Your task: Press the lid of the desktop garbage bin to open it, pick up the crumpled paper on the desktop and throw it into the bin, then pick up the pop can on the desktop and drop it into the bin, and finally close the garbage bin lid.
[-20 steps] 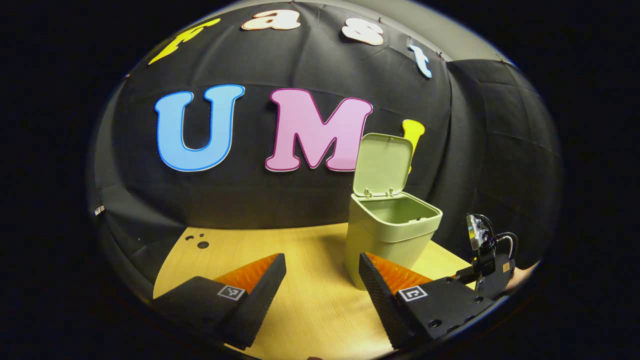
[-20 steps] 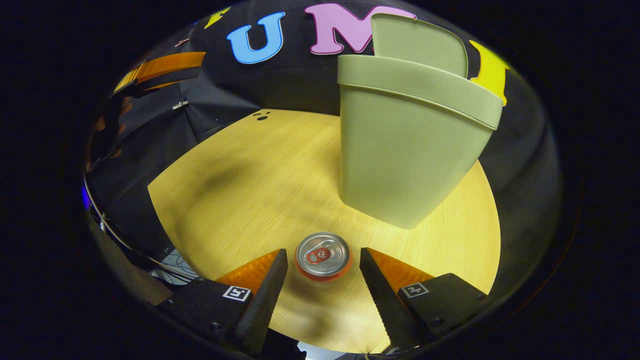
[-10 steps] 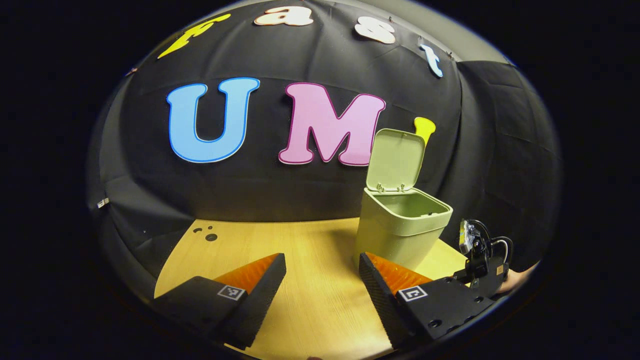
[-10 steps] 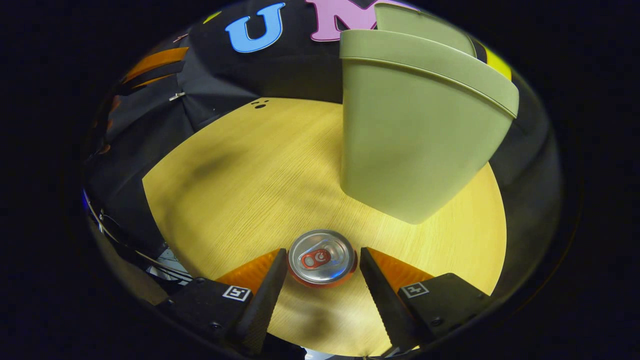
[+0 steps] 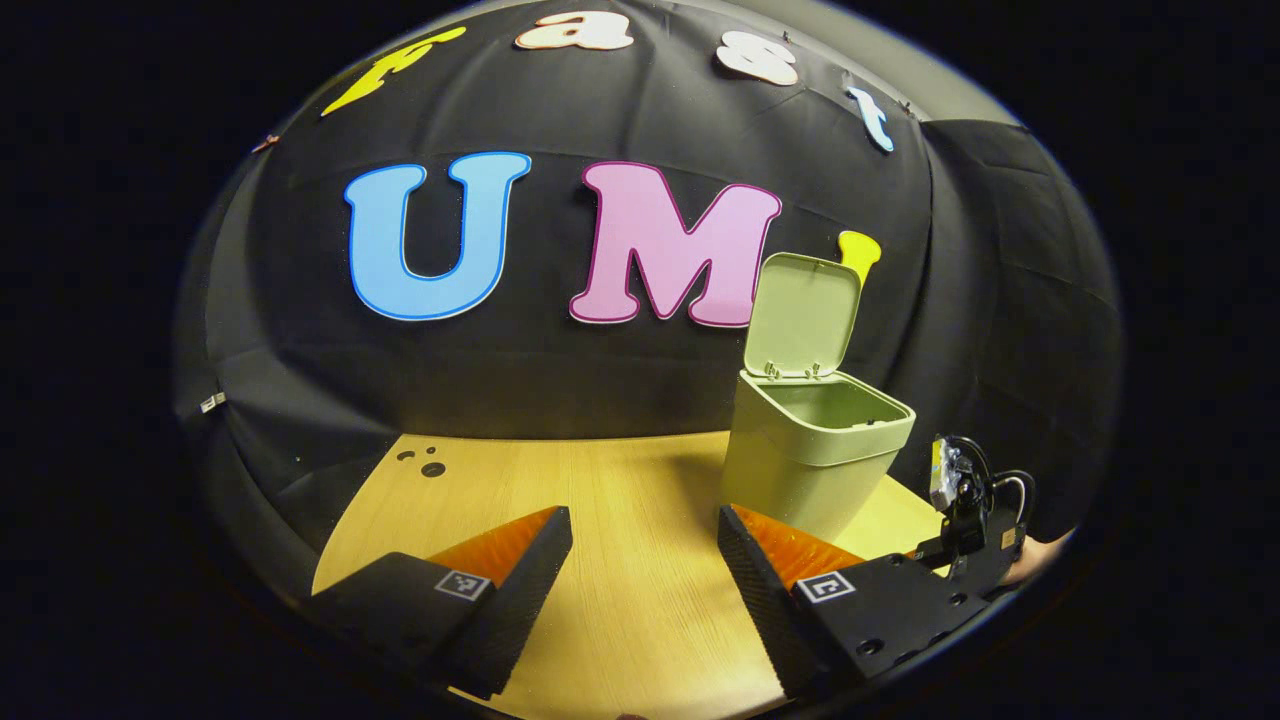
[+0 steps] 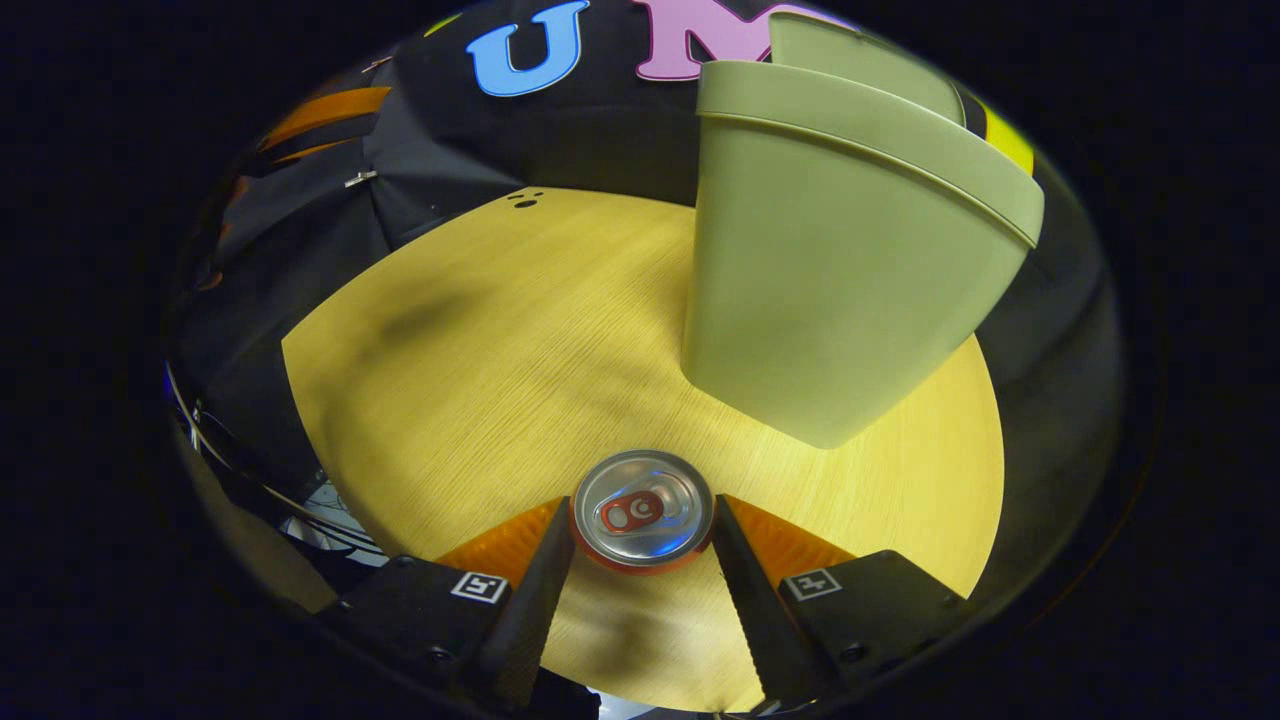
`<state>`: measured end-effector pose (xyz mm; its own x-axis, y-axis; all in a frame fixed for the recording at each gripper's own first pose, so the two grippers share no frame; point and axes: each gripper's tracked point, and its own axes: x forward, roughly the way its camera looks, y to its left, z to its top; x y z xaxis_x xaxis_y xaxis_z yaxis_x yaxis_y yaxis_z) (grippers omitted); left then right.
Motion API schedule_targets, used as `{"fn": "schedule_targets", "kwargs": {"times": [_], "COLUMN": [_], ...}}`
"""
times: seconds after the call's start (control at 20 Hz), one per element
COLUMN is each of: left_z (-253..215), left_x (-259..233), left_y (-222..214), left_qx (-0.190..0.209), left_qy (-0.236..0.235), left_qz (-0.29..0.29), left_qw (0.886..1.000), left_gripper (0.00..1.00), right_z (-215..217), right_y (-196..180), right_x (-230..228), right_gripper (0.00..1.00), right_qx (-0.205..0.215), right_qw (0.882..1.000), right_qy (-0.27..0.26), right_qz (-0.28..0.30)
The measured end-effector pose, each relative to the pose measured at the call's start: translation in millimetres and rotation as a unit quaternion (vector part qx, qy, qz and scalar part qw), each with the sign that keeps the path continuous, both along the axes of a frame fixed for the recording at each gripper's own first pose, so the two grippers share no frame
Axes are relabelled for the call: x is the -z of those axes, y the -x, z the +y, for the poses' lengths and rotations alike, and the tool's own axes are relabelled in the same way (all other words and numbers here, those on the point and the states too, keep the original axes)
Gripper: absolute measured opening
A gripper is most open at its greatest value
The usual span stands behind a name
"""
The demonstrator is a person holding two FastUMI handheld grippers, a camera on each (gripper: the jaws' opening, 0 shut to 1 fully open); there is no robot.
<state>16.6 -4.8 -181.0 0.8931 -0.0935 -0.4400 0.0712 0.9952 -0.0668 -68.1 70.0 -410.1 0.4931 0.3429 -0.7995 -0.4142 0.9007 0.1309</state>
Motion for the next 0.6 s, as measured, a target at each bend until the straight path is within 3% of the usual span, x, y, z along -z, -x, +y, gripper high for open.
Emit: {"fn": "schedule_targets", "kwargs": {"times": [0.55,0.6], "left_z": [-14,-14], "left_x": [9,9], "left_y": [4,4], "left_qx": [0.009,0.008], "left_qy": [0.008,0.009], "left_qz": [0.012,0.012], "left_qw": [1.000,1.000], "left_gripper": [0.95,0.95], "right_z": [-12,-12], "right_y": [-18,-23], "right_x": [-112,-124], "right_gripper": [0.84,0.80], "right_qx": [0.035,0.036], "right_qw": [0.996,0.995], "right_qy": [-0.053,-0.059], "right_qz": [-0.069,-0.076]}}
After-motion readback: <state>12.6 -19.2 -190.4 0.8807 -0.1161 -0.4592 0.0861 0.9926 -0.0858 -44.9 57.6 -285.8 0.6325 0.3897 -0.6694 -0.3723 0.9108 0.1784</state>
